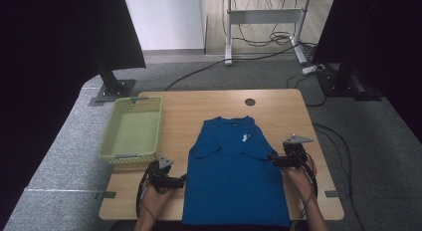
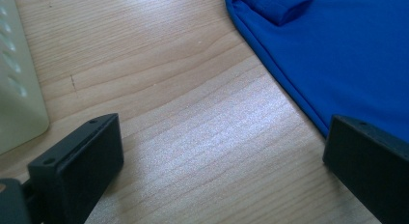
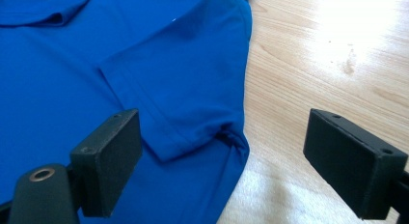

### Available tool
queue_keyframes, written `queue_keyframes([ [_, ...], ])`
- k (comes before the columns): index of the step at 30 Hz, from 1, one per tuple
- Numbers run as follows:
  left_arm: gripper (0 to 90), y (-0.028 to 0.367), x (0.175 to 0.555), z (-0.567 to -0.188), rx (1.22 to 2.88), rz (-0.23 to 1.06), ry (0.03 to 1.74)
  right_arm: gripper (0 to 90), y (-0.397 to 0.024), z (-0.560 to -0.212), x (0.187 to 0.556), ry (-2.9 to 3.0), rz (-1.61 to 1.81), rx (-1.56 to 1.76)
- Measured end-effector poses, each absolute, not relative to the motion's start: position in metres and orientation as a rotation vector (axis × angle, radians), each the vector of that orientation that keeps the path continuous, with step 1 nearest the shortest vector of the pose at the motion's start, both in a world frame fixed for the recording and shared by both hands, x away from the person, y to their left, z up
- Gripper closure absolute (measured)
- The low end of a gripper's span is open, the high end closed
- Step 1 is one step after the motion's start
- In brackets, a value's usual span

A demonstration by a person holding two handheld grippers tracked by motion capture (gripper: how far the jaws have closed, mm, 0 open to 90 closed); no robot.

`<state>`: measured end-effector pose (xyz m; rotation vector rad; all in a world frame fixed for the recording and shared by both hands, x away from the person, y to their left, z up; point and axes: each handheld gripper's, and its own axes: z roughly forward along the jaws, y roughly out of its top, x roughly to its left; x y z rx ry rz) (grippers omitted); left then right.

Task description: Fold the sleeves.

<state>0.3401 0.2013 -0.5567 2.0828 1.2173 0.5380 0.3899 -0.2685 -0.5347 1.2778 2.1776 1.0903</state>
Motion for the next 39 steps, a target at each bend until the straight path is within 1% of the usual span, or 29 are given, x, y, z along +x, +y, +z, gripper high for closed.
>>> queue_keyframes([
  [2, 0.8, 0.201, 0.34, -0.557, 2.083, 0.537, 1.216, 13.2, -0.272, -0.53, 0.382, 2.168, 1.089, 1.277],
  [8, 0.8, 0.201, 0.341, -0.557, 2.086, 0.535, 1.211, 13.2, -0.274, -0.528, 0.378, 2.168, 1.086, 1.271],
  [11, 0.9, 0.201, 0.341, -0.557, 2.086, 0.535, 1.21, 12.8, -0.278, -0.525, 0.365, 2.155, 1.092, 1.262],
  [17, 0.9, 0.202, 0.34, -0.557, 2.088, 0.532, 1.204, 12.6, -0.284, -0.527, 0.357, 2.145, 1.097, 1.268],
  [18, 0.8, 0.202, 0.34, -0.557, 2.089, 0.532, 1.203, 12.4, -0.29, -0.531, 0.349, 2.134, 1.099, 1.285],
  [21, 0.8, 0.203, 0.34, -0.557, 2.095, 0.527, 1.192, 12.4, -0.292, -0.533, 0.347, 2.131, 1.1, 1.291],
  [27, 0.3, 0.203, 0.34, -0.557, 2.096, 0.525, 1.19, 12.2, -0.304, -0.55, 0.332, 2.126, 1.057, 1.348],
  [39, 0.4, 0.203, 0.34, -0.557, 2.094, 0.527, 1.195, 10.6, -0.308, -0.563, 0.326, 2.146, 0.963, 1.363],
])
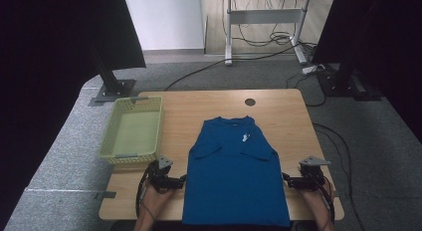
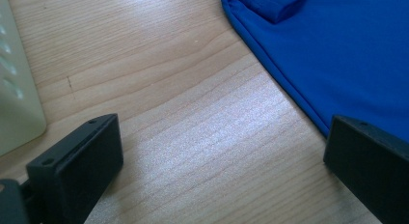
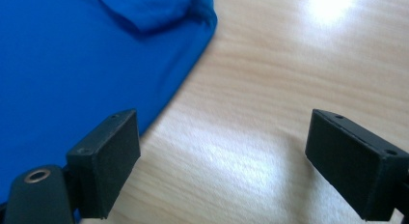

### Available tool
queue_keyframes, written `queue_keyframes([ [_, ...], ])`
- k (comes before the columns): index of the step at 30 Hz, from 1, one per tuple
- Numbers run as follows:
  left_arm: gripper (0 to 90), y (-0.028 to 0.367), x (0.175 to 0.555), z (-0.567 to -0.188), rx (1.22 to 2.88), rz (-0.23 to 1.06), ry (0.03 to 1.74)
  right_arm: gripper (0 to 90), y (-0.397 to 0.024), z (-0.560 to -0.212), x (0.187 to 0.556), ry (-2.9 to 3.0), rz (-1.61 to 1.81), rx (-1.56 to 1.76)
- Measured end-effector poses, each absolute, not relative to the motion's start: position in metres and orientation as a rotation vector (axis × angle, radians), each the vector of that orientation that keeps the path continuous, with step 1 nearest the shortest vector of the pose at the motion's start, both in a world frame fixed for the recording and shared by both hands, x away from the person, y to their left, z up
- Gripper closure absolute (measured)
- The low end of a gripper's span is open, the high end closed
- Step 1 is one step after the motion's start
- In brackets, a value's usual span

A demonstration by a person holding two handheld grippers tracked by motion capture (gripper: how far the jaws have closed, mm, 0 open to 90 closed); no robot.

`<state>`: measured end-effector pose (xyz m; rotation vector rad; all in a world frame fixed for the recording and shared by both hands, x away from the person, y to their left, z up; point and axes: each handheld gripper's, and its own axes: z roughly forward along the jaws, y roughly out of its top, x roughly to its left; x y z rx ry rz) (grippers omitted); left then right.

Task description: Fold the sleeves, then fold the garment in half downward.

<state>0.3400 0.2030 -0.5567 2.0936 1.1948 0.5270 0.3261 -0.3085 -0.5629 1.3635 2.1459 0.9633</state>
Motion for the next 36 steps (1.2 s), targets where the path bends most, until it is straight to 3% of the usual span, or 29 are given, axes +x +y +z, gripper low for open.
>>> queue_keyframes([
  [2, 0.4, 0.203, 0.34, -0.557, 2.092, 0.528, 1.197, 6.3, -0.307, -0.563, 0.326, 2.155, 0.951, 1.364],
  [10, 0.4, 0.203, 0.34, -0.557, 2.092, 0.529, 1.198, 3.3, -0.307, -0.564, 0.326, 2.158, 0.943, 1.37],
  [36, 6.2, 0.191, 0.351, -0.546, 2.048, 0.524, 1.169, 5.6, -0.306, -0.562, 0.326, 2.155, 0.993, 1.374],
])
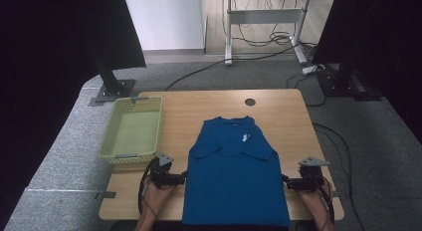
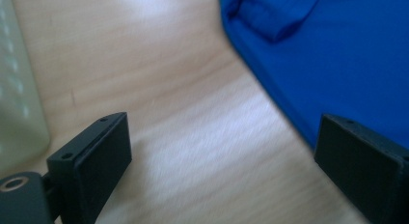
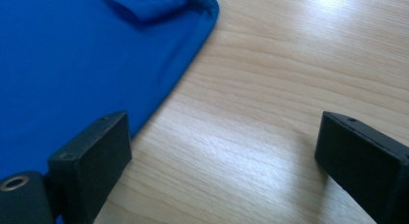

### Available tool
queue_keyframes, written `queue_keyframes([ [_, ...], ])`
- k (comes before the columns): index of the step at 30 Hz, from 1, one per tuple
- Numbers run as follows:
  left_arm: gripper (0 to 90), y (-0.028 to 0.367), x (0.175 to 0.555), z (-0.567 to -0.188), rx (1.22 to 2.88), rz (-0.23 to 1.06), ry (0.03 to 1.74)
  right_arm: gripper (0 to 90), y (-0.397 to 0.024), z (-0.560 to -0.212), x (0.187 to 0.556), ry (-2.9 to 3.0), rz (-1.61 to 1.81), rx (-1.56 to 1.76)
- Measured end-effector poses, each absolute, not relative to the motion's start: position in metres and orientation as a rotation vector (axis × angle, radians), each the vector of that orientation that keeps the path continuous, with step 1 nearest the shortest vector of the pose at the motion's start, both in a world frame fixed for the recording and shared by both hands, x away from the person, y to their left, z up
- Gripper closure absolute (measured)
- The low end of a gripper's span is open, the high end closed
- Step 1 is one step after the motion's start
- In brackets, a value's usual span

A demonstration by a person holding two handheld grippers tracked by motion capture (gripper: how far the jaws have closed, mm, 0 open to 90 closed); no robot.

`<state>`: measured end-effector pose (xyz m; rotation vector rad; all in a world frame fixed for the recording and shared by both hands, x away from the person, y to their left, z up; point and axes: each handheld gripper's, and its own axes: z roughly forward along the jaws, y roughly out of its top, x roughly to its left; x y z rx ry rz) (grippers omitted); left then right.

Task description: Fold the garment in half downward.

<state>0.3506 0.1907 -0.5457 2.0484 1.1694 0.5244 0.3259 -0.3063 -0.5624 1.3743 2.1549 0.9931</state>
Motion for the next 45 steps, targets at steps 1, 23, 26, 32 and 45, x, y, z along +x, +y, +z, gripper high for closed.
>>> queue_keyframes([
  [1, 6.2, 0.182, 0.357, -0.548, 2.069, 0.525, 1.158, 5.4, -0.303, -0.561, 0.327, 2.144, 1.009, 1.371],
  [23, 6.2, 0.176, 0.342, -0.551, 2.127, 0.516, 1.163, 7.6, -0.29, -0.563, 0.317, 2.188, 0.98, 1.33],
  [26, 6.2, 0.175, 0.36, -0.548, 2.094, 0.542, 1.172, 7.5, -0.289, -0.561, 0.324, 2.171, 1.011, 1.344],
  [32, 6.0, 0.173, 0.365, -0.554, 2.095, 0.537, 1.183, 8.2, -0.283, -0.563, 0.34, 2.178, 0.973, 1.332],
  [45, 6.6, 0.173, 0.361, -0.55, 2.09, 0.532, 1.169, 9.5, -0.29, -0.562, 0.327, 2.151, 1.007, 1.363],
])
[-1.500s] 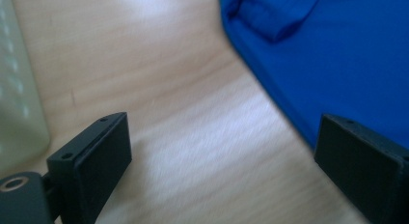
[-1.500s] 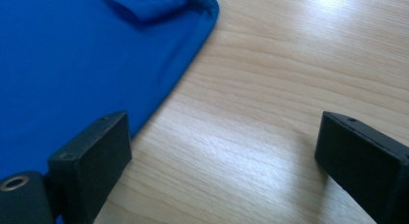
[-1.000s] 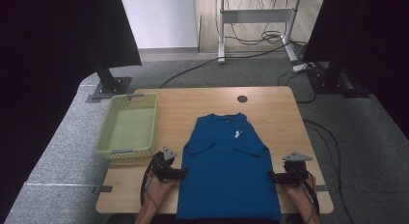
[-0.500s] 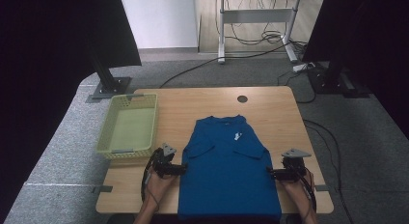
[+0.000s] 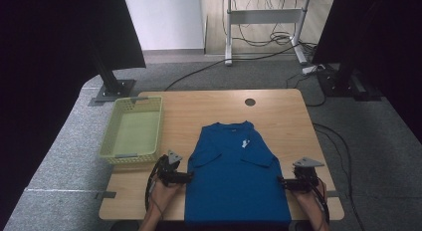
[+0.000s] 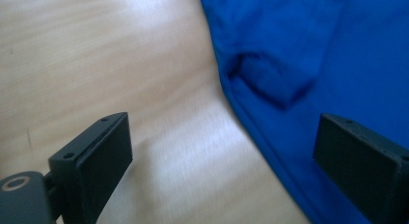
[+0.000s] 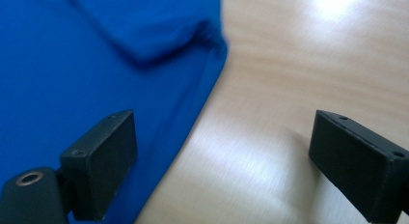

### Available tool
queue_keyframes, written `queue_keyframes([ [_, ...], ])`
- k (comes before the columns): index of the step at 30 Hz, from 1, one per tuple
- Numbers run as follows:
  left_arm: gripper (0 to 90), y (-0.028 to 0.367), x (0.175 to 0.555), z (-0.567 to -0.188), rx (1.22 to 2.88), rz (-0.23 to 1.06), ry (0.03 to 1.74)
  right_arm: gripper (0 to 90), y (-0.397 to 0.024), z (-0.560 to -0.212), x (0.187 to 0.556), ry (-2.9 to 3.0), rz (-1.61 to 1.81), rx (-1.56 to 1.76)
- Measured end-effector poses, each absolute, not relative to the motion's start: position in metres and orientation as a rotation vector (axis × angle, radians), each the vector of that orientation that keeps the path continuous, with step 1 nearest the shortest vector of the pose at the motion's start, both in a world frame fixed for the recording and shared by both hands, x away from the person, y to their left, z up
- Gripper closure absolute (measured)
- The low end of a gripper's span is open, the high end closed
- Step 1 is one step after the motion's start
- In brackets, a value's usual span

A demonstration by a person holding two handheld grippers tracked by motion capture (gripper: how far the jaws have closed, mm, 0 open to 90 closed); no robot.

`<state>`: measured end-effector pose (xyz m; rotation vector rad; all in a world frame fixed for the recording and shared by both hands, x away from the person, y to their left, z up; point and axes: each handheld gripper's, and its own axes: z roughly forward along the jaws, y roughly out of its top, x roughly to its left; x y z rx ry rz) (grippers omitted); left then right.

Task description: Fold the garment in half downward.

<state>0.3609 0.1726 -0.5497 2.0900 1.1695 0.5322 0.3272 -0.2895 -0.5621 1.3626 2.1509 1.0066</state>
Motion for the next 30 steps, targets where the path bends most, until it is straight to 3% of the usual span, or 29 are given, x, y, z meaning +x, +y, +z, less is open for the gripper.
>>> queue_keyframes([
  [9, 5.5, 0.171, 0.369, -0.556, 2.08, 0.536, 1.186, 11.3, -0.285, -0.562, 0.344, 2.155, 0.971, 1.35],
  [23, 8.6, 0.172, 0.354, -0.552, 2.09, 0.54, 1.145, 11.4, -0.288, -0.562, 0.319, 2.178, 1.009, 1.335],
  [30, 8.5, 0.166, 0.372, -0.549, 2.07, 0.538, 1.153, 10.7, -0.282, -0.56, 0.347, 2.15, 0.991, 1.352],
])
